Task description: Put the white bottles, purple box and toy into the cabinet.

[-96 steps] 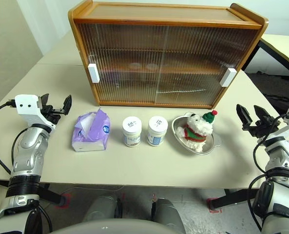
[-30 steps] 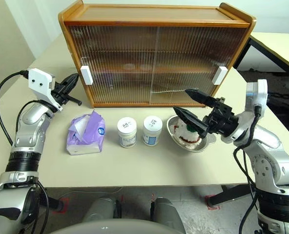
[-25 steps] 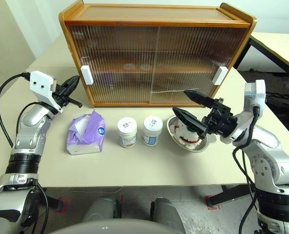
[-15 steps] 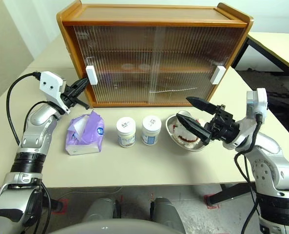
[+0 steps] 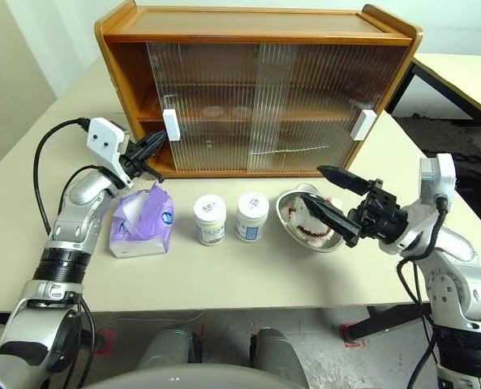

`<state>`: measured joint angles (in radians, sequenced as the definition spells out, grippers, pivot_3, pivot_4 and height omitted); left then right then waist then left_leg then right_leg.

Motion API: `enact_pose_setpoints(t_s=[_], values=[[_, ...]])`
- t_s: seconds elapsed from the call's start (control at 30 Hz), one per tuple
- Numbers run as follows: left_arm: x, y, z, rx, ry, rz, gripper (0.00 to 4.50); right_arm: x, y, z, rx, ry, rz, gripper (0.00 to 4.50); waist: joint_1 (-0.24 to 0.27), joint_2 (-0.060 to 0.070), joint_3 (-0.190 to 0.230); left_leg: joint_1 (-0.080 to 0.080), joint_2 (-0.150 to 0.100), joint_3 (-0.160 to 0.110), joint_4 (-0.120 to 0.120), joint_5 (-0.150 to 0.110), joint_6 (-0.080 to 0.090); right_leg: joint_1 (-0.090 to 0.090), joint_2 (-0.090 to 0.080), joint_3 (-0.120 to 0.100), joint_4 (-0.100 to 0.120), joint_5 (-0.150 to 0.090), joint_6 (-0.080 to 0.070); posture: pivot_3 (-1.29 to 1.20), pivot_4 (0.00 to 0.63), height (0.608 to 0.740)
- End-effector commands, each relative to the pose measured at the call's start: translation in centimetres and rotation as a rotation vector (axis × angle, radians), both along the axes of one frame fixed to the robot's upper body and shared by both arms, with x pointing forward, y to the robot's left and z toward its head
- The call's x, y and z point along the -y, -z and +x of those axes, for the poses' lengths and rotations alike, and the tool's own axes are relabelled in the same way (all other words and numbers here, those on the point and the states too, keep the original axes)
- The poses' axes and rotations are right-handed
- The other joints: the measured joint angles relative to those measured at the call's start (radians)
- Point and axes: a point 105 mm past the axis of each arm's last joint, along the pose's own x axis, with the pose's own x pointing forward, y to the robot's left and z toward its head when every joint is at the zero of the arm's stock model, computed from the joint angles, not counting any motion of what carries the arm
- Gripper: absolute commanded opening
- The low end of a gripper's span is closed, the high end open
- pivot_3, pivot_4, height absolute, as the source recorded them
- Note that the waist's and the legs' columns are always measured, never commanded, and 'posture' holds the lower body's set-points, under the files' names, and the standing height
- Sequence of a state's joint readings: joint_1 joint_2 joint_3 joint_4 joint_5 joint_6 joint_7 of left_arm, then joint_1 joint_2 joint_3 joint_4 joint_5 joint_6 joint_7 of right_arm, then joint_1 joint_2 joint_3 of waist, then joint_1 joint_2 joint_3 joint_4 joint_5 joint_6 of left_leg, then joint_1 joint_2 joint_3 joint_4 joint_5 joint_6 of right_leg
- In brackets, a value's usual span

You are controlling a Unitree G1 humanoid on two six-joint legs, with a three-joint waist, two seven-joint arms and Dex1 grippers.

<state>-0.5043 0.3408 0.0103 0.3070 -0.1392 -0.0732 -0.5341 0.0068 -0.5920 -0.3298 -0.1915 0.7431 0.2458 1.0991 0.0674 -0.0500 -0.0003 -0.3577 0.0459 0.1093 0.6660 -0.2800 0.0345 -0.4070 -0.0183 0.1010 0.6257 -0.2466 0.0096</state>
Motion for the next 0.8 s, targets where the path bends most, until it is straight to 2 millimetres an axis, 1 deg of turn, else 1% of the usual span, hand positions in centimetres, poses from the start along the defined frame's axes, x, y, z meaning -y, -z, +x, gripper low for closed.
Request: enact_pose_setpoints(t_s=[0.03, 0.2, 0.27, 0.43, 0.53, 0.7, 0.8], values=[[2.2, 0.7, 0.2, -0.013, 0.076, 0.033, 0.04, 0.7, -0.3, 0.0, 0.013, 0.014, -0.012, 4.5, -0.001, 0.0, 0.0, 0.0, 0.0, 0.0, 0.0, 0.0, 0.0, 0.0, 0.0, 0.0, 0.0, 0.0, 0.0, 0.06, 0.0, 0.74], [5.2, 0.6, 0.6, -0.009, 0.154, 0.032, 0.04, 0.9, -0.4, -0.1, 0.019, 0.026, -0.015, 4.5, -0.001, -0.001, 0.0, 0.0, 0.0, 0.0, 0.0, 0.0, 0.0, 0.0, 0.0, 0.0, 0.0, 0.0, 0.0, 0.05, 0.0, 0.74], [6.7, 0.4, 0.9, -0.004, 0.188, 0.029, 0.04, 0.9, -0.3, -0.1, 0.022, 0.032, -0.013, 4.5, -0.001, -0.001, 0.001, -0.001, -0.001, 0.0, 0.0, 0.0, 0.0, 0.0, 0.0, 0.0, -0.001, 0.0, 0.001, 0.04, 0.0, 0.74], [9.3, 0.2, 1.3, -0.005, 0.246, 0.022, 0.04, 0.7, -0.2, -0.2, 0.026, 0.037, -0.012, 4.5, -0.013, -0.002, 0.001, -0.001, -0.002, -0.001, 0.0, 0.0, 0.001, 0.0, 0.001, 0.002, 0.0, -0.001, 0.002, 0.03, 0.0, 0.74], [10.2, 0.2, 1.3, -0.006, 0.27, 0.021, 0.04, 0.7, -0.2, -0.1, 0.029, 0.043, -0.01, 4.5, -0.028, -0.001, 0.001, -0.002, -0.003, -0.002, 0.0, 0.0, 0.001, 0.0, 0.001, 0.002, 0.0, -0.002, 0.003, 0.02, 0.0, 0.74], [11.5, 0.9, 0.9, -0.02, 0.31, 0.03, 0.04, 0.8, -0.1, -0.2, 0.028, 0.048, -0.01, 4.5, -0.05, -0.001, 0.001, -0.002, -0.003, -0.003, 0.0, 0.001, 0.001, 0.0, 0.001, 0.002, 0.0, -0.002, 0.003, 0.02, 0.0, 0.74], [11.9, 0.8, 1.1, -0.024, 0.298, 0.012, 0.04, 1.0, 0.0, -0.2, 0.026, 0.054, -0.01, 4.5, -0.051, -0.002, 0.001, -0.002, -0.004, -0.003, 0.0, 0.001, 0.001, 0.0, 0.001, 0.002, 0.0, -0.002, 0.004, 0.02, 0.0, 0.74]])
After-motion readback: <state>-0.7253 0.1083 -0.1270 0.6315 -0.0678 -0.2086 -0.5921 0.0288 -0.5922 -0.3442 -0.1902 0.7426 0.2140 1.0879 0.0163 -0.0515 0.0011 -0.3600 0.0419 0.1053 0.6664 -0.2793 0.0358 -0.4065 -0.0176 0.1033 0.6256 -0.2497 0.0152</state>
